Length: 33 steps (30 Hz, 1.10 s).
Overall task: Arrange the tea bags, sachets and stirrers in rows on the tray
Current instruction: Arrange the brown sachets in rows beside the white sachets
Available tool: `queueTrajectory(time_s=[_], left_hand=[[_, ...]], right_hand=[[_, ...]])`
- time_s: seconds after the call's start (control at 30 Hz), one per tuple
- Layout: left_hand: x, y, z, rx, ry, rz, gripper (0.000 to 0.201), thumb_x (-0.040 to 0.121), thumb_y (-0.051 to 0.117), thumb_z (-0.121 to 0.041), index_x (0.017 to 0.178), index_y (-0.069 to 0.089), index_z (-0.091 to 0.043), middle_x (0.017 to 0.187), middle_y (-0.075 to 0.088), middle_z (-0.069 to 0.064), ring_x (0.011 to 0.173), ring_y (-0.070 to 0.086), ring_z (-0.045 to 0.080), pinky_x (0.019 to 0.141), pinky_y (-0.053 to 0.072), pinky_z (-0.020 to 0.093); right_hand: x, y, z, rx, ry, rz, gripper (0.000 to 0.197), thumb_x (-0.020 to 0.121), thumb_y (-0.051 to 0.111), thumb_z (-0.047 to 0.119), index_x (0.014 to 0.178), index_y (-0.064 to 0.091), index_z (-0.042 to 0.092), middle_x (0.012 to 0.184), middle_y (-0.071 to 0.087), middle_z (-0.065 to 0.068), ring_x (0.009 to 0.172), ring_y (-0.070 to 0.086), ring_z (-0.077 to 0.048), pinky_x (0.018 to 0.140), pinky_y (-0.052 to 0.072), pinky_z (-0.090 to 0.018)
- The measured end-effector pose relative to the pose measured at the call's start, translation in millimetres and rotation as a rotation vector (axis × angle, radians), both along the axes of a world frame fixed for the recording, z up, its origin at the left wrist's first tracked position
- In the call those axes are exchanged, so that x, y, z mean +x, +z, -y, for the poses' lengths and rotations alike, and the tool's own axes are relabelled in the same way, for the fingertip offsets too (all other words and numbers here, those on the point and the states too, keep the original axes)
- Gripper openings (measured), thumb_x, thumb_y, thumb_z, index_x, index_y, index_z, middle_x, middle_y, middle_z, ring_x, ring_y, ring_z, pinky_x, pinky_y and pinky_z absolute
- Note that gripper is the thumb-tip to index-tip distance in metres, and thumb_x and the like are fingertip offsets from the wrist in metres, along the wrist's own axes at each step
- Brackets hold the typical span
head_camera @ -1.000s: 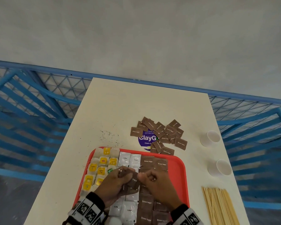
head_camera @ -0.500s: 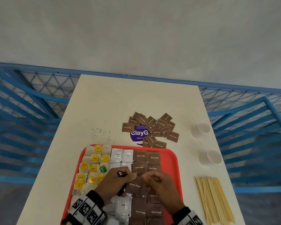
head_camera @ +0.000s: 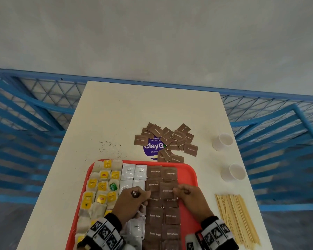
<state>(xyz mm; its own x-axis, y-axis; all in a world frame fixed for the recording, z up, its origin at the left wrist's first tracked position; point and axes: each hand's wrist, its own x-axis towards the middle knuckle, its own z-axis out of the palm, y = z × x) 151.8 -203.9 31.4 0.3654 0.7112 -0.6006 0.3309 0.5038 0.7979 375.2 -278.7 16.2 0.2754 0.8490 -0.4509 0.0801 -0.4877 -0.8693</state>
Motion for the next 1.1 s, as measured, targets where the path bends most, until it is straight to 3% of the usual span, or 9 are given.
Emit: queueTrajectory(time_s=[0.1, 0.23, 0.43, 0.6, 0.73, 0.83, 0.93, 1.03, 1.1], left_hand=[[11, -12, -13, 0.479, -0.282, -0.323, 0.009, 0.086, 0.073, -0.033, 0.081, 0.070, -0.027, 0.079, 0.068, -0.013, 0.071, 0.061, 0.001, 0.070, 0.047, 0.017], [38, -18, -27, 0.621, -0.558, -0.504, 0.032, 0.088, 0.068, -0.042, 0.119, 0.063, -0.037, 0.118, 0.057, -0.010, 0.109, 0.058, 0.014, 0.096, 0.049, 0.038], [45, -16, -40, 0.640, -0.806, -0.604, 0.041, 0.090, 0.067, -0.030, 0.128, 0.058, -0.042, 0.127, 0.045, -0.006, 0.117, 0.055, 0.024, 0.098, 0.046, 0.043], [42, -16, -39, 0.640, -0.782, -0.591, 0.035, 0.091, 0.064, -0.037, 0.125, 0.060, -0.038, 0.126, 0.047, -0.006, 0.115, 0.056, 0.022, 0.097, 0.048, 0.040], [36, -7, -37, 0.546, -0.549, -0.415, 0.024, 0.091, 0.062, -0.046, 0.109, 0.068, -0.031, 0.102, 0.059, -0.010, 0.092, 0.058, 0.008, 0.083, 0.046, 0.029], [22, 12, -37, 0.096, -0.237, -0.052, 0.016, 0.097, 0.059, -0.018, 0.109, 0.069, -0.018, 0.092, 0.069, 0.000, 0.075, 0.064, 0.008, 0.067, 0.051, 0.028], [5, 26, -32, -0.534, 0.081, 0.478, 0.038, 0.092, 0.043, 0.008, 0.125, 0.060, 0.000, 0.113, 0.067, 0.024, 0.094, 0.068, 0.033, 0.074, 0.059, 0.045], [-6, 29, -22, -0.599, 0.078, 0.627, 0.038, 0.093, 0.049, 0.006, 0.130, 0.057, 0.003, 0.131, 0.059, 0.029, 0.117, 0.061, 0.043, 0.089, 0.052, 0.059], [-6, 31, -16, -0.531, 0.064, 0.603, 0.036, 0.093, 0.055, -0.001, 0.128, 0.061, 0.001, 0.128, 0.061, 0.031, 0.113, 0.064, 0.041, 0.090, 0.055, 0.056]], right_hand=[[18, -16, -11, -0.055, 0.004, 0.038, 0.013, 0.090, 0.070, 0.015, 0.078, 0.072, 0.010, 0.071, 0.074, 0.002, 0.063, 0.064, -0.006, 0.064, 0.049, -0.020], [23, -33, -20, -0.128, 0.000, 0.122, 0.016, 0.090, 0.069, 0.013, 0.074, 0.071, 0.010, 0.053, 0.064, 0.011, 0.048, 0.053, 0.006, 0.057, 0.043, -0.014], [23, -46, -27, -0.191, 0.005, 0.247, 0.017, 0.086, 0.073, 0.023, 0.071, 0.075, 0.014, 0.067, 0.071, 0.007, 0.063, 0.061, -0.007, 0.069, 0.052, -0.026], [19, -47, -28, -0.229, -0.017, 0.348, 0.020, 0.082, 0.076, 0.024, 0.064, 0.069, 0.020, 0.072, 0.071, 0.006, 0.072, 0.064, -0.010, 0.074, 0.052, -0.027], [10, -38, -26, -0.230, -0.140, 0.443, 0.026, 0.078, 0.079, 0.030, 0.069, 0.059, 0.015, 0.069, 0.066, 0.005, 0.066, 0.059, -0.010, 0.058, 0.038, -0.021], [8, -23, -20, -0.143, -0.171, 0.471, 0.026, 0.083, 0.075, 0.027, 0.074, 0.059, 0.009, 0.067, 0.062, 0.004, 0.064, 0.054, -0.011, 0.056, 0.036, -0.020], [-2, -1, -14, -0.052, -0.069, 0.389, 0.023, 0.086, 0.073, 0.028, 0.075, 0.062, 0.012, 0.069, 0.063, 0.001, 0.063, 0.056, -0.010, 0.056, 0.041, -0.015], [-24, 29, -10, 0.045, 0.093, 0.262, 0.021, 0.091, 0.067, 0.037, 0.080, 0.066, 0.019, 0.078, 0.071, -0.001, 0.073, 0.065, -0.013, 0.067, 0.051, -0.025], [-38, 48, -9, 0.091, 0.149, 0.177, 0.021, 0.091, 0.065, 0.040, 0.088, 0.069, 0.021, 0.086, 0.073, 0.005, 0.080, 0.068, -0.009, 0.073, 0.055, -0.026]])
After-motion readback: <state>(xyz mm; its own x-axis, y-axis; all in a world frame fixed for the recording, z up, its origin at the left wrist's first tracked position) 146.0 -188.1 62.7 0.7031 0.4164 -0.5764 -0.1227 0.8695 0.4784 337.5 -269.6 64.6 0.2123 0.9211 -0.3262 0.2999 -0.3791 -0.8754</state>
